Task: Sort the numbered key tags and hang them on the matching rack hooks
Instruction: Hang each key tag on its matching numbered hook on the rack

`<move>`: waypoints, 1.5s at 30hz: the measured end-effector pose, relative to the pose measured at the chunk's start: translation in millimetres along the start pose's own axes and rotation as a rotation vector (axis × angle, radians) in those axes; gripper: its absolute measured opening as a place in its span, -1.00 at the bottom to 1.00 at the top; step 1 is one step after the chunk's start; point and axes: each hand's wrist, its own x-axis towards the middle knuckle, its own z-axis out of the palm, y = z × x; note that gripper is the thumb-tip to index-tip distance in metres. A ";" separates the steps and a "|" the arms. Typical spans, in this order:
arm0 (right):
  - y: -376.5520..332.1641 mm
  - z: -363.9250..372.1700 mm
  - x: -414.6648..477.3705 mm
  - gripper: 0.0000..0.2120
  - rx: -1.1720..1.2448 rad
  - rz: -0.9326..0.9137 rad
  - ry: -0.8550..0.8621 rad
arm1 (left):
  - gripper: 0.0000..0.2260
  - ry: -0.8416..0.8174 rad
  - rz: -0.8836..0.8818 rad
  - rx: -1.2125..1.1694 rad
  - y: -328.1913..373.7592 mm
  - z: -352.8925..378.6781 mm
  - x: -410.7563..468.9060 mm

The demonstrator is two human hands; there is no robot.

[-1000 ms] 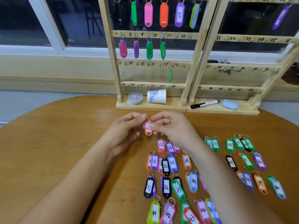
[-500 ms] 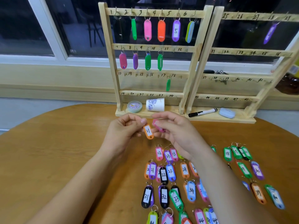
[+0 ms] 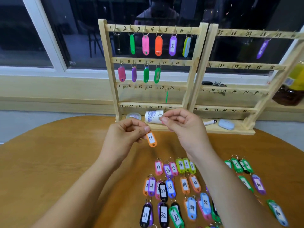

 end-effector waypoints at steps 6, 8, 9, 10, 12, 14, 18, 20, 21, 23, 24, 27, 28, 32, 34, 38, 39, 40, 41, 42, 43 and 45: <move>-23.3 -8.3 57.5 -0.90 -0.165 -0.227 0.196 | -0.94 -0.024 0.162 0.132 46.8 13.8 46.2; -32.1 -9.0 73.2 -0.91 -0.213 -0.286 0.253 | -0.95 -0.035 0.206 0.170 60.9 19.8 61.7; -36.5 -8.2 79.6 -0.91 -0.236 -0.314 0.278 | -0.95 -0.036 0.226 0.197 66.5 22.6 68.8; -40.2 -7.5 86.0 -0.91 -0.255 -0.339 0.300 | -0.95 -0.035 0.244 0.224 70.8 24.8 76.1; -46.1 -6.9 97.2 -0.92 -0.288 -0.394 0.336 | -0.95 -0.038 0.274 0.264 78.0 28.3 88.7; -51.1 -6.4 105.6 -0.93 -0.318 -0.434 0.361 | -0.94 -0.038 0.301 0.286 83.9 30.3 99.3; -54.1 -1.8 115.9 -0.94 -0.345 -0.461 0.380 | -0.94 -0.032 0.324 0.295 94.6 30.6 114.4; -55.2 1.0 119.3 -0.95 -0.355 -0.480 0.388 | -0.94 -0.039 0.333 0.317 99.0 30.3 120.9; -56.1 2.0 120.7 -0.95 -0.362 -0.488 0.391 | -0.94 -0.038 0.335 0.327 101.1 30.4 123.7; -57.6 3.7 123.5 -0.97 -0.391 -0.500 0.392 | -0.94 -0.036 0.346 0.324 105.8 31.7 128.1; -57.9 4.7 124.9 -0.99 -0.419 -0.508 0.394 | -0.93 -0.037 0.355 0.323 108.6 32.9 129.8; -55.5 6.7 129.3 -0.97 -0.522 -0.538 0.404 | -0.90 -0.026 0.378 0.316 117.4 36.9 134.4; -54.6 7.4 130.1 -0.97 -0.557 -0.542 0.404 | -0.89 -0.019 0.389 0.325 120.0 38.3 136.6; -49.6 9.6 128.9 -0.90 -0.620 -0.545 0.361 | -0.92 0.009 0.432 0.454 125.9 44.9 149.2; -48.3 9.4 125.4 -0.89 -0.633 -0.518 0.357 | -0.92 0.020 0.427 0.481 127.2 48.9 153.8; -45.5 7.4 120.2 -0.89 -0.642 -0.471 0.351 | -0.95 0.030 0.438 0.561 130.4 52.6 159.1; -45.5 7.4 117.9 -0.87 -0.643 -0.461 0.346 | -0.95 0.035 0.436 0.586 130.9 52.9 160.3; -45.4 7.5 116.6 -0.85 -0.643 -0.453 0.343 | -0.95 0.042 0.433 0.615 131.3 53.1 161.7; -44.9 8.1 115.3 -0.85 -0.638 -0.448 0.339 | -0.94 0.051 0.428 0.646 131.3 52.5 162.9; -44.5 8.1 114.2 -0.85 -0.633 -0.444 0.336 | -0.93 0.057 0.423 0.676 131.0 52.1 164.2; -44.5 7.9 113.4 -0.85 -0.631 -0.438 0.335 | -0.92 0.056 0.415 0.696 130.6 51.9 165.8; -44.3 7.4 111.3 -0.87 -0.632 -0.432 0.323 | -0.91 0.041 0.401 0.716 130.1 50.8 168.5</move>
